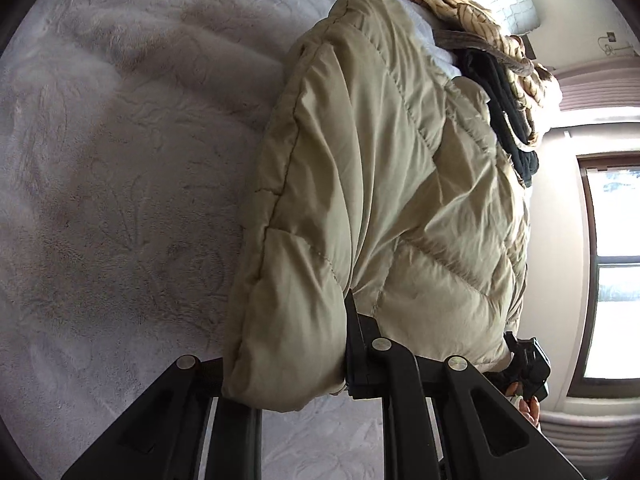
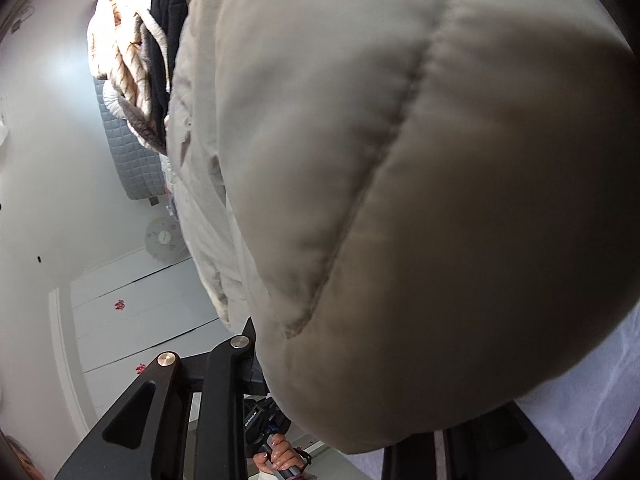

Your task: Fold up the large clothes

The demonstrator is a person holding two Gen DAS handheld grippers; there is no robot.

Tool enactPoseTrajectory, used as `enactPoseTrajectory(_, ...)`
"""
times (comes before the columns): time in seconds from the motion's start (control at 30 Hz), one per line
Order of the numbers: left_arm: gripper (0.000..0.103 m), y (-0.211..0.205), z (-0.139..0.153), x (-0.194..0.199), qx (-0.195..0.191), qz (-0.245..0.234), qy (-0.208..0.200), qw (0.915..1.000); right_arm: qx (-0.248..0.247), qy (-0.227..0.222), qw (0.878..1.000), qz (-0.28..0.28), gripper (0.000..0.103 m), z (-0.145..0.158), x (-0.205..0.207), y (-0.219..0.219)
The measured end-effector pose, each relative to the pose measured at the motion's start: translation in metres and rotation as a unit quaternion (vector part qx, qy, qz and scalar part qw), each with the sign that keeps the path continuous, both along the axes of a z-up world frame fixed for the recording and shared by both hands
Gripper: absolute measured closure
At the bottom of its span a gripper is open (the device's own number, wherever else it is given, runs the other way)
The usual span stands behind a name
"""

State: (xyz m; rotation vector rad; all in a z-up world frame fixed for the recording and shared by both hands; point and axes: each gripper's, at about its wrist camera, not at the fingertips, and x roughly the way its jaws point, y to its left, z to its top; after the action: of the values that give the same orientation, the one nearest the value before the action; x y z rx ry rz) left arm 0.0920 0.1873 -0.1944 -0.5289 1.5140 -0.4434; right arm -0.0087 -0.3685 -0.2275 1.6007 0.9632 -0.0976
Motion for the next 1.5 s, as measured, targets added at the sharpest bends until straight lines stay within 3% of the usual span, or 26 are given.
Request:
enactPoseTrajectory(0.1,0.085,-0.003,0.000,0.002,0.014,-0.011,0.004,0.9998,-0.014,0.023,1.000,0.003,0.056,0.009,-0.002,0.003)
enactPoseTrajectory(0.17,0.070,-0.005,0.006,0.003,0.041,-0.018,0.005,0.9990,-0.043,0.048,0.998,0.010,0.042,0.024,-0.002,0.005)
enactPoseTrajectory(0.2,0.053,-0.005,0.011,0.003,0.067,-0.021,0.002,0.9975,-0.057,0.053,0.997,0.015,0.039,0.033,-0.002,0.006)
enactPoseTrajectory(0.23,0.043,-0.005,0.018,0.004,0.086,-0.021,-0.008,0.9960,-0.069,0.053,0.996,0.021,0.033,0.042,-0.002,0.008)
enactPoseTrajectory(0.3,0.035,0.002,0.035,0.006,0.107,-0.023,-0.034,0.9935,-0.098,0.054,0.993,0.039,0.023,0.062,-0.001,0.014)
enactPoseTrajectory(0.37,0.024,0.008,0.049,0.010,0.122,-0.022,-0.055,0.9908,-0.135,0.060,0.987,0.064,0.022,0.079,0.003,0.023)
enactPoseTrajectory(0.5,0.022,0.014,0.067,0.026,0.124,-0.034,-0.091,0.9876,-0.204,0.056,0.970,0.120,0.022,0.108,0.019,0.047)
enactPoseTrajectory(0.67,0.022,0.002,0.053,0.060,0.098,-0.051,-0.074,0.9911,-0.245,0.017,0.952,0.183,0.018,0.110,0.024,0.062)
enactPoseTrajectory(0.9,0.022,-0.018,0.021,0.101,0.065,-0.111,-0.052,0.9904,-0.349,0.025,0.902,0.253,0.017,0.120,0.062,0.119)
enactPoseTrajectory(0.93,0.022,-0.022,0.015,0.106,0.061,-0.121,-0.048,0.9896,-0.367,0.022,0.894,0.255,0.019,0.122,0.068,0.124)
enactPoseTrajectory(1.0,0.022,-0.025,0.002,0.116,0.052,-0.148,-0.038,0.9869,-0.390,0.018,0.884,0.256,0.050,0.121,0.079,0.129)
enactPoseTrajectory(1.03,0.022,-0.027,-0.005,0.120,0.043,-0.162,-0.031,0.9853,-0.393,0.021,0.883,0.256,0.077,0.118,0.087,0.130)
enactPoseTrajectory(1.07,0.022,-0.030,-0.011,0.124,0.035,-0.173,-0.025,0.9841,-0.394,0.016,0.884,0.252,0.083,0.116,0.095,0.130)
enactPoseTrajectory(1.17,0.020,-0.031,-0.027,0.133,0.003,-0.192,-0.011,0.9814,-0.415,0.004,0.874,0.252,0.087,0.110,0.122,0.133)
enactPoseTrajectory(1.2,0.012,-0.032,-0.031,0.135,-0.004,-0.195,-0.008,0.9808,-0.420,0.001,0.871,0.254,0.087,0.107,0.131,0.133)
enactPoseTrajectory(1.3,0.001,-0.042,-0.041,0.138,-0.021,-0.210,-0.003,0.9775,-0.432,0.001,0.864,0.258,0.087,0.093,0.155,0.133)
enactPoseTrajectory(1.37,0.001,-0.050,-0.044,0.138,-0.025,-0.219,-0.009,0.9753,-0.430,0.008,0.864,0.261,0.088,0.082,0.164,0.130)
enactPoseTrajectory(1.47,0.003,-0.059,-0.045,0.141,-0.038,-0.221,-0.012,0.9745,-0.414,0.022,0.875,0.252,0.091,0.066,0.175,0.124)
enactPoseTrajectory(1.5,0.022,-0.060,-0.043,0.142,-0.054,-0.222,-0.010,0.9735,-0.407,0.024,0.879,0.247,0.092,0.062,0.177,0.122)
